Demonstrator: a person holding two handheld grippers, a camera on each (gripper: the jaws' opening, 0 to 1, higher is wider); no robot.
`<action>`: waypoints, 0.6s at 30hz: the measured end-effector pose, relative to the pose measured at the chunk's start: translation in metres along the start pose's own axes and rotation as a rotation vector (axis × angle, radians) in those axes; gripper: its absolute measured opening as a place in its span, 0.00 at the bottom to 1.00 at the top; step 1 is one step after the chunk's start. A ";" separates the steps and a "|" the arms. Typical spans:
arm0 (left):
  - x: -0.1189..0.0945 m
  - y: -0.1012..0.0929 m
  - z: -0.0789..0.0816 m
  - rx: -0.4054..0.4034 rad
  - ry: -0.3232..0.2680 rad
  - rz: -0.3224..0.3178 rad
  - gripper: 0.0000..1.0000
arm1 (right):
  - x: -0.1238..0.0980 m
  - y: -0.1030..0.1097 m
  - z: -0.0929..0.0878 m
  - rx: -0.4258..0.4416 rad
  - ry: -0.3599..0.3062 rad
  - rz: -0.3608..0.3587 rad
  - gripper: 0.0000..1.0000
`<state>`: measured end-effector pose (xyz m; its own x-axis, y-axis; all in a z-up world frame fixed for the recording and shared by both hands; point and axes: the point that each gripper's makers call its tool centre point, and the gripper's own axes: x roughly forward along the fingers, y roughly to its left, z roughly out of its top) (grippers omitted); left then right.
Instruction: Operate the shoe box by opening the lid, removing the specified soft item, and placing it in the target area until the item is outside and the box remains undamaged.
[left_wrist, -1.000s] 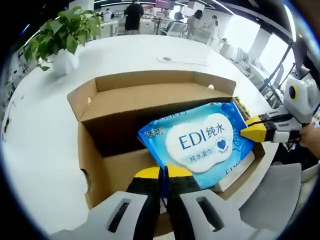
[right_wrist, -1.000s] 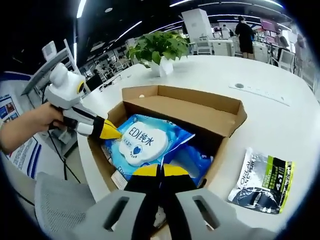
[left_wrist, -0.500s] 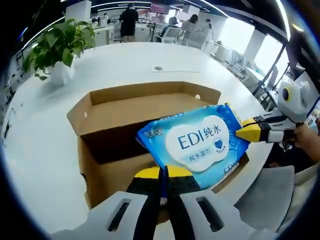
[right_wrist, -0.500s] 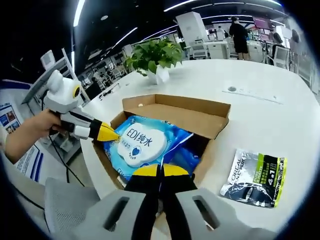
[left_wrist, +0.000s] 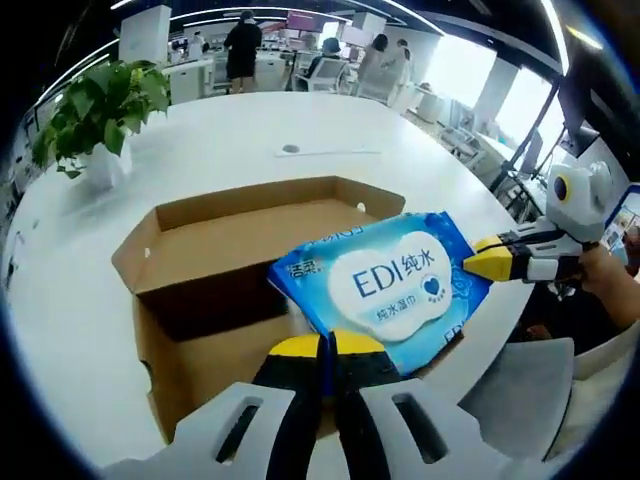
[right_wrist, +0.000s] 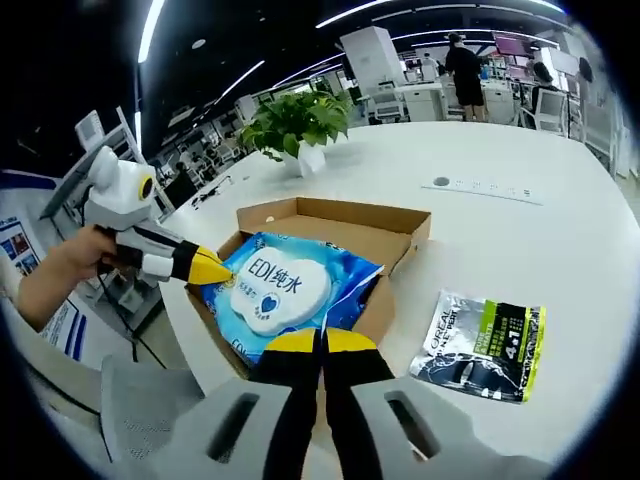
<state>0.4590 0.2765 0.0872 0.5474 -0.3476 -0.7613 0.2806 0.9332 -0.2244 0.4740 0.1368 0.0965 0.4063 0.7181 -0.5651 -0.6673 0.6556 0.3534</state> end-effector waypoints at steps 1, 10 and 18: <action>0.001 -0.004 0.001 0.002 0.002 -0.004 0.00 | -0.002 -0.002 -0.001 0.001 0.000 -0.002 0.00; 0.012 -0.030 0.012 0.020 0.001 -0.030 0.00 | -0.021 -0.022 -0.002 0.030 -0.001 -0.029 0.00; 0.024 -0.052 0.022 0.050 0.003 -0.052 0.00 | -0.041 -0.044 -0.002 0.045 -0.001 -0.060 0.00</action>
<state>0.4748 0.2173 0.0938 0.5285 -0.3949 -0.7515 0.3474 0.9083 -0.2330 0.4853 0.0782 0.1022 0.4457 0.6771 -0.5856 -0.6128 0.7076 0.3517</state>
